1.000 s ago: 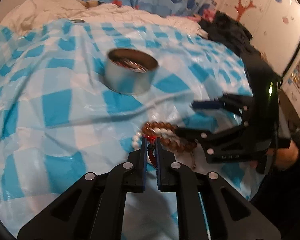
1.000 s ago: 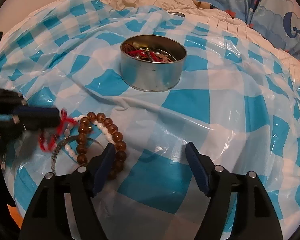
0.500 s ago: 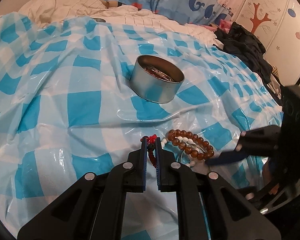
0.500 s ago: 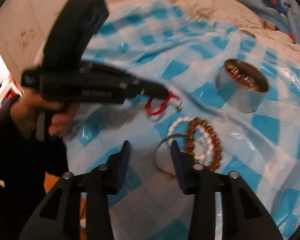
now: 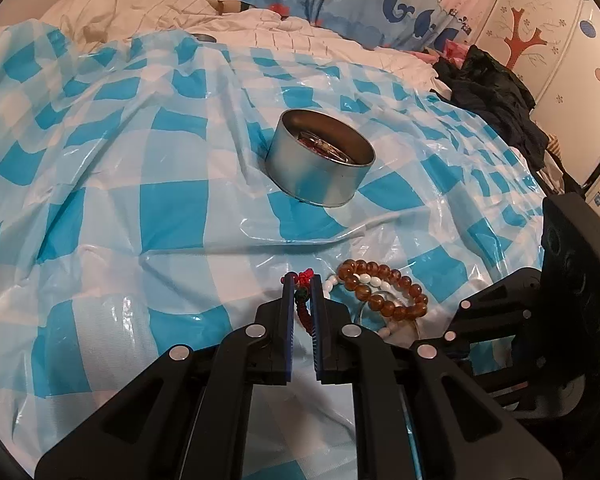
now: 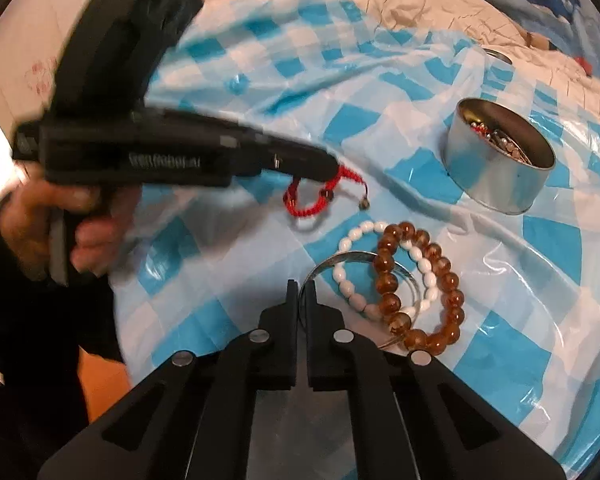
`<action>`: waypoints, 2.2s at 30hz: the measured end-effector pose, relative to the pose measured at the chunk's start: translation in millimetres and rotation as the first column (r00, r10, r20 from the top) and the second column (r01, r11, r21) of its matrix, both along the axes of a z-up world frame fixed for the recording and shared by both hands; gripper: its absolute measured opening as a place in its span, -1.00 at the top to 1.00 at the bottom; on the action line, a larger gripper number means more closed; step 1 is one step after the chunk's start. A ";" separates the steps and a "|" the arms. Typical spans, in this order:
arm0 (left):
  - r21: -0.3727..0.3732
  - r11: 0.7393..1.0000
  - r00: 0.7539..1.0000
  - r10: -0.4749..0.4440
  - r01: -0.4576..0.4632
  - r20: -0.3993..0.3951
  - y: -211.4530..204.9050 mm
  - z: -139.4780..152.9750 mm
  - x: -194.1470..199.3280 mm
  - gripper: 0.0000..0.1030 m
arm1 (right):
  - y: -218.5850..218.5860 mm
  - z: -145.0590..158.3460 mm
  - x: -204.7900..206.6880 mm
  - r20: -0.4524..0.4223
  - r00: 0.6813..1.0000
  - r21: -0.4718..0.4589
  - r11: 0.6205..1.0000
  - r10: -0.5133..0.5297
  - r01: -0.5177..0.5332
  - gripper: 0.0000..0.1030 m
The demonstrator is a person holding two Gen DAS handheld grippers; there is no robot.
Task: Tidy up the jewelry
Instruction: 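Grasp another red string bracelet with the left gripper while the right gripper grasps a silver bangle, then lower both held bracelets into the silver tin and open both grippers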
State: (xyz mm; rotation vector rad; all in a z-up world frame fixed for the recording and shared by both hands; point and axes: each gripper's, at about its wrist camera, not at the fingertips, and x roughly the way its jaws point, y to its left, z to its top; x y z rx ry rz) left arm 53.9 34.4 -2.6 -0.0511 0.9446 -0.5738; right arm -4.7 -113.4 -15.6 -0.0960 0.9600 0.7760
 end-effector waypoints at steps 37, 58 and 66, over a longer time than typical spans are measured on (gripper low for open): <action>-0.128 0.992 0.996 0.006 0.006 0.093 -22.5 43.4 16.0 0.87 | -84.6 51.9 24.2 0.024 0.964 0.418 0.879 -0.263 0.230 0.92; -0.155 0.988 0.996 0.031 -0.018 0.082 -37.7 41.5 35.5 0.87 | -81.1 56.5 24.8 0.093 0.947 0.343 0.903 -0.306 0.258 0.88; -0.183 0.982 0.997 0.051 -0.038 0.065 -47.4 35.8 48.5 0.87 | -84.9 61.7 38.8 0.113 0.933 0.353 0.891 -0.343 0.285 0.88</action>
